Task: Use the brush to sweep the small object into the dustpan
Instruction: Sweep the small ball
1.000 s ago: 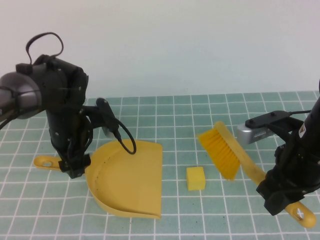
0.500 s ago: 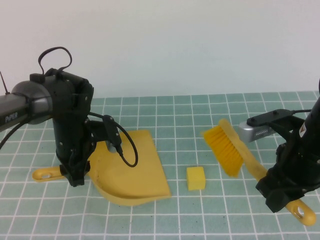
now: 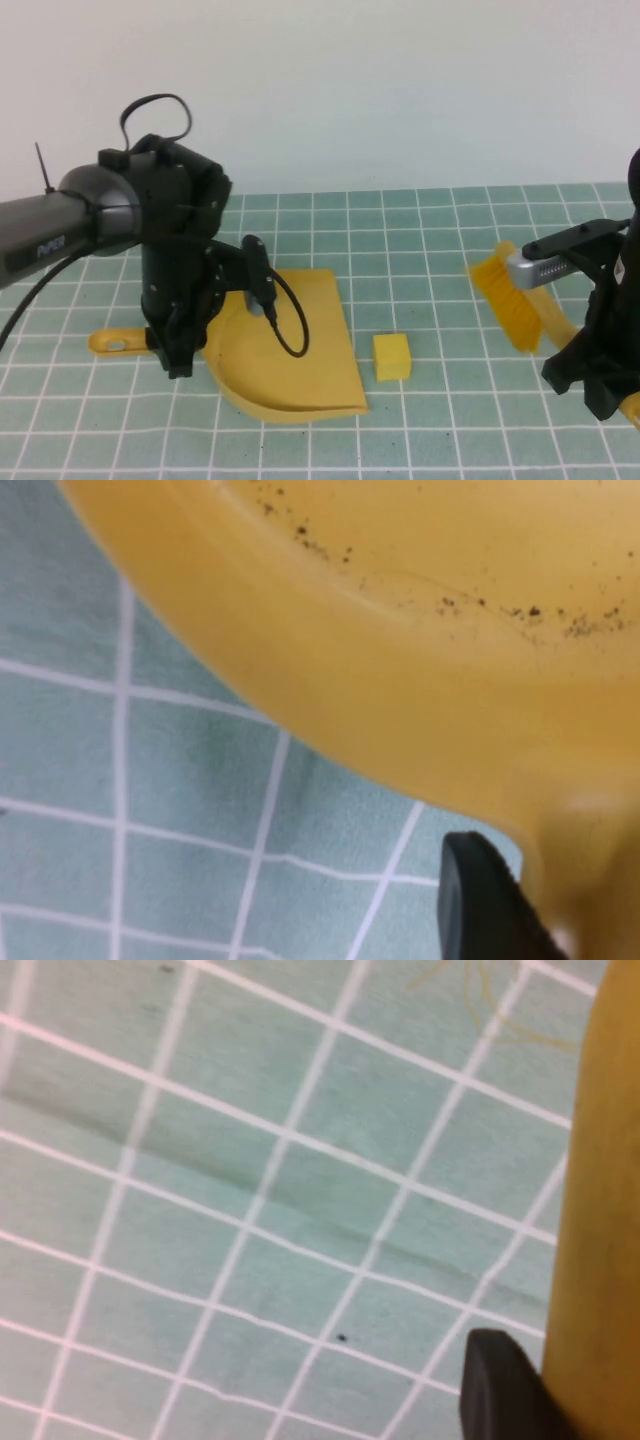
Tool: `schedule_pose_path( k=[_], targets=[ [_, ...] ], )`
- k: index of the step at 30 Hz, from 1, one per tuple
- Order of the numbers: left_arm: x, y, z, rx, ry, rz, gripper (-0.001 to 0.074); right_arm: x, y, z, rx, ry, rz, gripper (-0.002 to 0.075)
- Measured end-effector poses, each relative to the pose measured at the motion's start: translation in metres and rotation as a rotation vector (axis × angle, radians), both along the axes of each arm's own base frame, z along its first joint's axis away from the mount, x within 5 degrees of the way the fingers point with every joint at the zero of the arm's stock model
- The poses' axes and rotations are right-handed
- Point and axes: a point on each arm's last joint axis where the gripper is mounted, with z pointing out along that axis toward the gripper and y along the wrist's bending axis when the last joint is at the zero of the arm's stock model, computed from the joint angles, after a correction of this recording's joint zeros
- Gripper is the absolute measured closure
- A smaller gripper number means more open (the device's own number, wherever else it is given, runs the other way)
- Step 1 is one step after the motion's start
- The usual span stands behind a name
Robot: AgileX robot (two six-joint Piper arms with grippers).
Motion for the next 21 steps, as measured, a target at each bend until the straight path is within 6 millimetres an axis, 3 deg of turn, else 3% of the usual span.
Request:
schedule_pose_path(
  k=[6, 10, 16, 21],
  targets=[
    [-0.008, -0.017, 0.001, 0.083, -0.032, -0.032, 0.0735, 0.001, 0.003, -0.011, -0.039, 0.011, -0.010, 0.0555],
    [-0.011, -0.026, -0.002, 0.069, -0.031, -0.068, 0.0735, -0.002, 0.017, -0.029, -0.075, 0.002, 0.004, 0.0555],
    [-0.012, -0.030, -0.003, 0.033, -0.014, -0.087, 0.0735, -0.005, 0.039, -0.054, -0.116, 0.016, 0.028, 0.0555],
    [-0.014, -0.032, -0.004, 0.003, 0.003, -0.104, 0.0735, -0.004, 0.045, -0.068, -0.132, 0.035, 0.013, 0.0555]
  ],
)
